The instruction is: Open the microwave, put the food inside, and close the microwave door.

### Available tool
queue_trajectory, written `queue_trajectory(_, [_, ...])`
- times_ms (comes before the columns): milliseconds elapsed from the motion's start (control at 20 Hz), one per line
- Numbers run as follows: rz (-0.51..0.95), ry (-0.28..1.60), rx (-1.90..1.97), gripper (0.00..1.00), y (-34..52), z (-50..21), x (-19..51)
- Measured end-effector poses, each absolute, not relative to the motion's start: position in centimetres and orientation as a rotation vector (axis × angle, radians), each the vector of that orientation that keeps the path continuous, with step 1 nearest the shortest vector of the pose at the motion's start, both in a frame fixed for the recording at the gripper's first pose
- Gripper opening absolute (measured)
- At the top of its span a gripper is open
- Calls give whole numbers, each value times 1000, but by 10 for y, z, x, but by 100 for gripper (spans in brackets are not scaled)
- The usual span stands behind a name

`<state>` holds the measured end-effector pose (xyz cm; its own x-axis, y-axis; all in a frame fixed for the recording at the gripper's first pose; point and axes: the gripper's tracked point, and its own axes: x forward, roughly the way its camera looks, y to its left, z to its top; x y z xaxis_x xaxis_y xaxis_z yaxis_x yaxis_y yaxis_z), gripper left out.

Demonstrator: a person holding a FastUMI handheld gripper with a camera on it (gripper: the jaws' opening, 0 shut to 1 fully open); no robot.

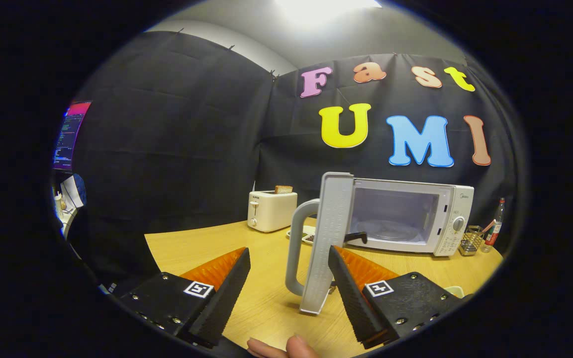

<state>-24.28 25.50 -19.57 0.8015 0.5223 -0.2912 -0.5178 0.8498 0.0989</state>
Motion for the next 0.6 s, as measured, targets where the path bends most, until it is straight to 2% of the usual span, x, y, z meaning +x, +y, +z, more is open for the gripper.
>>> queue_trajectory(350, [597,351,-73,96,149,-209,-230])
queue_trajectory(600, [613,455,-45,96,69,-236,-233])
